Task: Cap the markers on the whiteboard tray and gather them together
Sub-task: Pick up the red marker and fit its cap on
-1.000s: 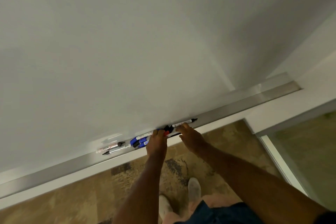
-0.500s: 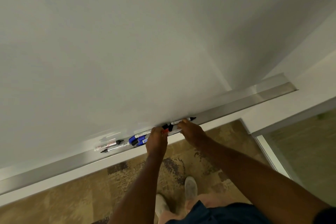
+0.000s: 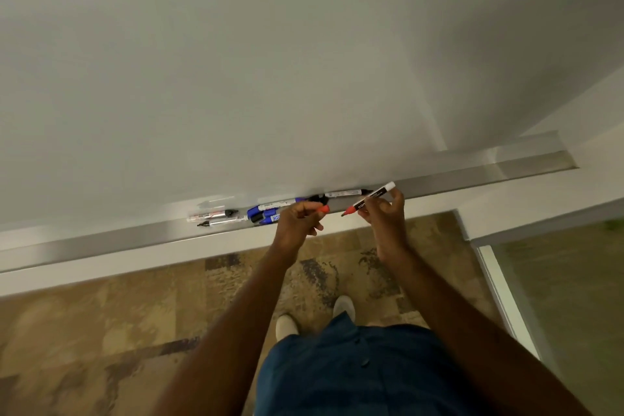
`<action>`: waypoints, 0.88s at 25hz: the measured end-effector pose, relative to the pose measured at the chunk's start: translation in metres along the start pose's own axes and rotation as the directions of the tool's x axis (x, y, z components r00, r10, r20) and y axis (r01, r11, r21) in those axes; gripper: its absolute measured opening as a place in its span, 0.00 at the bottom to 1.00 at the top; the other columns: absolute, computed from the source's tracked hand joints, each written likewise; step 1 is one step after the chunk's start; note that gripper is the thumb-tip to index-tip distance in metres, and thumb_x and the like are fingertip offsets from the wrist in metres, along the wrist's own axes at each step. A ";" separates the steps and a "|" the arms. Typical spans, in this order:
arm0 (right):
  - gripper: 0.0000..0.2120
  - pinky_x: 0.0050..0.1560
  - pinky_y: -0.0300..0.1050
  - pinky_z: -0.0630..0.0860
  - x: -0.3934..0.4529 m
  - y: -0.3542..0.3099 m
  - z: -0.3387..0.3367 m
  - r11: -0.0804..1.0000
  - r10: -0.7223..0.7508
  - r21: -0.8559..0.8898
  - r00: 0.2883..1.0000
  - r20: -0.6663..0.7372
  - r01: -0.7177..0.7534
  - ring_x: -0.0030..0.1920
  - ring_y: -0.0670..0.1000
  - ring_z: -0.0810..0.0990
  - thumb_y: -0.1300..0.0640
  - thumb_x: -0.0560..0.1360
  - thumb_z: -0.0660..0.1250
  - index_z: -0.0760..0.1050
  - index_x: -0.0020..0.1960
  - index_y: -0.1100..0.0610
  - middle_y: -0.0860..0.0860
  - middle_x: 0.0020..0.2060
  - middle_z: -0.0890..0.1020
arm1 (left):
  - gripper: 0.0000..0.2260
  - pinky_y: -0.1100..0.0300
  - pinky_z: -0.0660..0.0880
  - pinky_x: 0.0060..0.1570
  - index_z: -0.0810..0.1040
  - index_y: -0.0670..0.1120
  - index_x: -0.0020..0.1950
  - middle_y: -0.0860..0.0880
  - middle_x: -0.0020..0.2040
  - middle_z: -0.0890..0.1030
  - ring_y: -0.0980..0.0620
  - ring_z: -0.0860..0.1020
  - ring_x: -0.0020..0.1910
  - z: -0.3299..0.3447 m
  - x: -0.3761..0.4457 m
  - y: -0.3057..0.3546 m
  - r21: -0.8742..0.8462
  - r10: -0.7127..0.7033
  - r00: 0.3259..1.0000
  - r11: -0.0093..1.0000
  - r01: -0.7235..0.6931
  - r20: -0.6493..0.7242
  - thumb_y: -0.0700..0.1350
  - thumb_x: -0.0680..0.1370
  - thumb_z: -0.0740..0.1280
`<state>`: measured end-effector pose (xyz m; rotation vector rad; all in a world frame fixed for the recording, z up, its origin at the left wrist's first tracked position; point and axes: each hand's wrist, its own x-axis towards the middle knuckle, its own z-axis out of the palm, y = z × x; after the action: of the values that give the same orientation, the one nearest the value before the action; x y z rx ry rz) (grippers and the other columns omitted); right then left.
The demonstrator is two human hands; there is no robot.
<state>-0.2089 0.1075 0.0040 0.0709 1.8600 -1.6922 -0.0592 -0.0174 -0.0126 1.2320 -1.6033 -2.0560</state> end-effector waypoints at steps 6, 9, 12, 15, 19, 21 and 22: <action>0.31 0.46 0.38 0.83 -0.010 0.002 0.005 0.999 -0.004 0.049 0.999 -0.035 0.006 0.56 0.54 0.83 0.63 0.76 0.74 0.62 0.70 0.45 0.58 0.63 0.76 | 0.08 0.62 0.78 0.36 0.84 0.43 0.58 0.45 0.46 0.86 0.51 0.82 0.39 0.001 -0.005 0.003 -0.016 -0.023 1.000 1.000 0.023 -0.004 0.40 0.80 0.70; 0.29 0.44 0.37 0.83 -0.014 0.005 0.009 0.999 0.005 0.044 1.000 -0.018 -0.004 0.56 0.55 0.82 0.64 0.75 0.74 0.64 0.67 0.45 0.59 0.63 0.76 | 0.08 0.62 0.79 0.37 0.83 0.43 0.58 0.42 0.47 0.85 0.50 0.81 0.39 0.003 -0.008 0.004 -0.014 -0.025 1.000 1.000 0.025 0.004 0.39 0.80 0.69; 0.27 0.43 0.37 0.83 -0.021 0.009 0.009 0.999 0.010 0.045 0.999 0.037 -0.011 0.57 0.55 0.83 0.64 0.76 0.73 0.67 0.68 0.49 0.58 0.62 0.77 | 0.08 0.60 0.78 0.38 0.84 0.45 0.58 0.44 0.49 0.86 0.49 0.80 0.40 0.004 -0.010 0.004 -0.015 -0.032 0.999 0.999 0.032 -0.001 0.40 0.80 0.69; 0.23 0.48 0.41 0.84 -0.020 0.010 0.004 0.999 0.033 0.030 0.998 0.052 -0.035 0.56 0.56 0.85 0.63 0.77 0.72 0.70 0.68 0.53 0.60 0.63 0.79 | 0.08 0.61 0.79 0.39 0.84 0.46 0.58 0.47 0.51 0.87 0.51 0.80 0.39 0.001 -0.009 0.003 -0.071 -0.048 0.999 0.996 0.048 0.003 0.42 0.80 0.69; 0.20 0.47 0.40 0.84 -0.017 0.006 -0.001 0.998 0.037 0.058 0.999 0.020 -0.038 0.55 0.56 0.85 0.63 0.77 0.72 0.71 0.67 0.53 0.59 0.62 0.79 | 0.09 0.62 0.78 0.38 0.84 0.45 0.59 0.44 0.49 0.86 0.51 0.80 0.38 -0.005 -0.004 0.000 -0.085 -0.082 0.996 0.993 0.079 -0.026 0.42 0.79 0.70; 0.20 0.49 0.41 0.84 -0.016 0.003 -0.001 0.996 0.034 0.078 0.999 0.017 -0.035 0.57 0.57 0.84 0.63 0.78 0.71 0.71 0.67 0.53 0.60 0.62 0.79 | 0.09 0.62 0.78 0.38 0.84 0.44 0.59 0.44 0.48 0.86 0.51 0.80 0.39 -0.005 -0.002 -0.001 -0.083 -0.089 0.996 0.993 0.086 -0.029 0.42 0.79 0.70; 0.20 0.50 0.42 0.85 -0.016 0.002 0.000 0.996 0.033 0.080 0.999 0.021 -0.035 0.57 0.58 0.84 0.63 0.78 0.71 0.71 0.67 0.53 0.60 0.61 0.79 | 0.09 0.62 0.78 0.38 0.84 0.44 0.59 0.44 0.48 0.86 0.50 0.81 0.39 -0.005 -0.001 -0.001 -0.079 -0.090 0.996 0.993 0.087 -0.029 0.42 0.80 0.70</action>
<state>-0.1953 0.1140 0.0098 0.1173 1.7667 -1.7377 -0.0546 -0.0198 -0.0136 1.3245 -1.4654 -2.1184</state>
